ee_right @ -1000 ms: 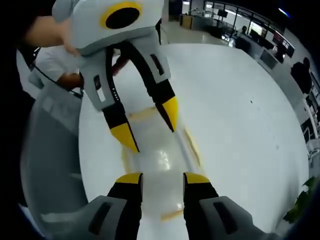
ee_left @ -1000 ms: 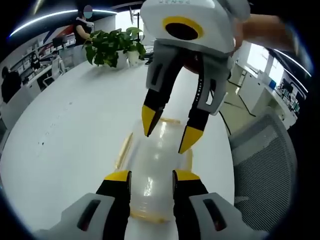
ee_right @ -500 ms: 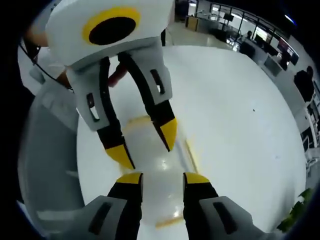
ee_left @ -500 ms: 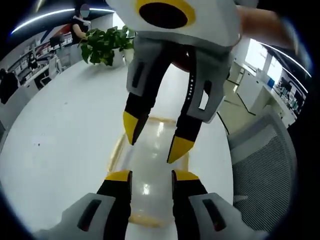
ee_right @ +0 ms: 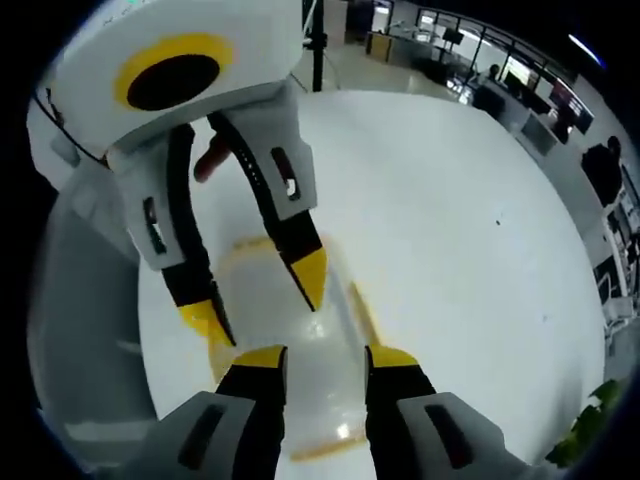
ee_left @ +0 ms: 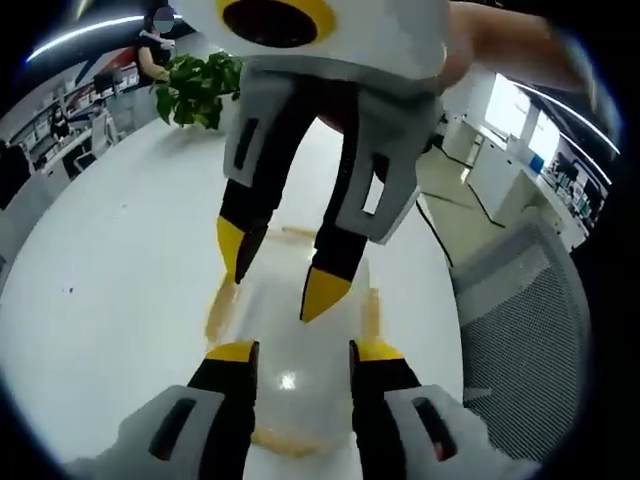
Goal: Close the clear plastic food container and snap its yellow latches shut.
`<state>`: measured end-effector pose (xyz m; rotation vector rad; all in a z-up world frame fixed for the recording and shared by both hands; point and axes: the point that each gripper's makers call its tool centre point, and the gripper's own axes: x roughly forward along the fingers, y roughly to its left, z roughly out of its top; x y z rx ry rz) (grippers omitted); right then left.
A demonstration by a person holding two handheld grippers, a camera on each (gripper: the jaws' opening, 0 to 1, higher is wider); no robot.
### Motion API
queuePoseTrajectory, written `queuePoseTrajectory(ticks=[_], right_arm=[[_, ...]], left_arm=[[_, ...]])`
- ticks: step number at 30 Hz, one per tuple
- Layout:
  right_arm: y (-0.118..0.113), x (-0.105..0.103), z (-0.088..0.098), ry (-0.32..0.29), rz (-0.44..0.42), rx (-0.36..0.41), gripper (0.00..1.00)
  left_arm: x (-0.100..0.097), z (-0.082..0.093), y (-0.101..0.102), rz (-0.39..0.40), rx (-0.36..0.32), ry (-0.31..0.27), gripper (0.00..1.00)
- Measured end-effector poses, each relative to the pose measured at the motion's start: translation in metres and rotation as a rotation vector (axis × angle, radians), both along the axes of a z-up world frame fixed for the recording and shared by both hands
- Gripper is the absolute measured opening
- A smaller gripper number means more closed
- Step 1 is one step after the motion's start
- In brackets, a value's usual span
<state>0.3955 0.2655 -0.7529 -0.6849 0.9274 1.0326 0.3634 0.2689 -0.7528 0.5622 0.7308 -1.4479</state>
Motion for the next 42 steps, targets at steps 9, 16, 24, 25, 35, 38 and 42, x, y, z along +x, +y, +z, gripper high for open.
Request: queuePoseTrajectory(ticks=[9,16,24,25,35,38,42], right_arm=[[-0.001,0.010,0.000,0.003,-0.027,0.007,0.33],[-0.006,0.010,-0.004,0.044,0.008,-0.004,0.36],[-0.005,0.009,-0.006,0.106,-0.002,0.033,0.39],[-0.005,0.009,-0.006,0.112,0.000,0.033,0.40],[-0.003,0.006,-0.010,0.206,0.084,0.044,0.42],[-0.004,0.006,-0.012,0.214,0.112,0.041,0.43],[-0.005,0.006,-0.014,0.232,0.139,0.033,0.43]], left_arm=[[-0.006,-0.004,0.002,-0.059,0.038,-0.078,0.51],[-0.003,-0.004,0.002,-0.053,0.041,-0.090,0.48],[-0.003,-0.004,0.002,-0.047,0.037,-0.102,0.48],[-0.004,-0.004,0.002,-0.047,0.037,-0.103,0.49],[-0.006,-0.007,0.002,-0.066,0.071,-0.156,0.52],[-0.006,-0.007,0.001,-0.052,0.082,-0.156,0.52],[-0.008,-0.008,-0.001,-0.037,0.102,-0.164,0.53]])
